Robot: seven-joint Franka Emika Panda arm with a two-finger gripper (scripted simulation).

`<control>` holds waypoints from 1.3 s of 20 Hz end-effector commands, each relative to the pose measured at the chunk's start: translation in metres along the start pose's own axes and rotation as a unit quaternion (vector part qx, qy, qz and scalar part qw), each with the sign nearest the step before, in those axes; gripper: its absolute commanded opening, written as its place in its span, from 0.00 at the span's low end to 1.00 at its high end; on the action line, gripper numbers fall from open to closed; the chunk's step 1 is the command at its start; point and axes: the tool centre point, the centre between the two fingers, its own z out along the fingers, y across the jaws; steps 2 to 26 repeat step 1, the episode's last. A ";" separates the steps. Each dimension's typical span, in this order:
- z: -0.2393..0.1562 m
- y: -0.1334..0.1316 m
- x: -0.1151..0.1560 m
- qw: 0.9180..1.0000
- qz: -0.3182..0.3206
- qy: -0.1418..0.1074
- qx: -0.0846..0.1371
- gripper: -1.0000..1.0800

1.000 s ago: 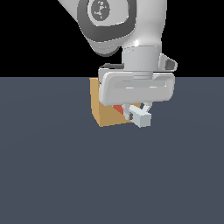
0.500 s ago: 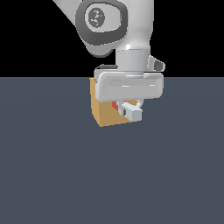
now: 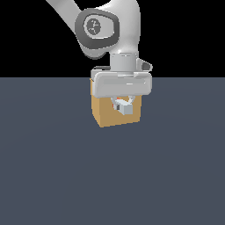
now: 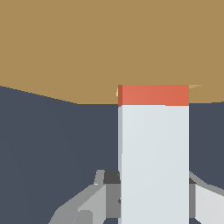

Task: Insert the peg into the horizontal hole in a box.

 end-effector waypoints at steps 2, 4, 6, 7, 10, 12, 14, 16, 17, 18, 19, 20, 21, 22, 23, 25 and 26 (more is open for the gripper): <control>-0.001 0.001 0.009 1.000 -0.003 0.001 -0.001 0.00; -0.001 0.001 0.009 1.000 -0.003 0.001 -0.001 0.00; -0.001 0.001 0.009 1.000 -0.003 0.001 -0.001 0.00; -0.001 0.001 0.009 1.000 -0.003 0.001 -0.001 0.00; -0.001 0.001 0.009 1.000 -0.003 0.001 -0.001 0.00; -0.001 0.001 0.009 1.000 -0.003 0.001 -0.001 0.00; -0.001 0.001 0.009 1.000 -0.003 0.001 -0.001 0.00; -0.001 0.001 0.009 1.000 -0.003 0.001 -0.001 0.00; -0.001 0.001 0.009 1.000 -0.003 0.001 -0.001 0.00; -0.001 0.001 0.009 1.000 -0.003 0.001 -0.001 0.00; -0.001 0.001 0.009 1.000 -0.003 0.001 -0.001 0.00; -0.001 0.001 0.009 1.000 -0.003 0.001 -0.001 0.00; -0.001 0.001 0.009 1.000 -0.003 0.001 -0.001 0.00; -0.001 0.001 0.009 1.000 -0.003 0.001 -0.001 0.00; -0.001 0.001 0.009 1.000 -0.003 0.001 -0.001 0.00; -0.001 0.001 0.009 1.000 -0.003 0.001 -0.001 0.00; -0.001 0.001 0.009 1.000 -0.003 0.001 -0.001 0.00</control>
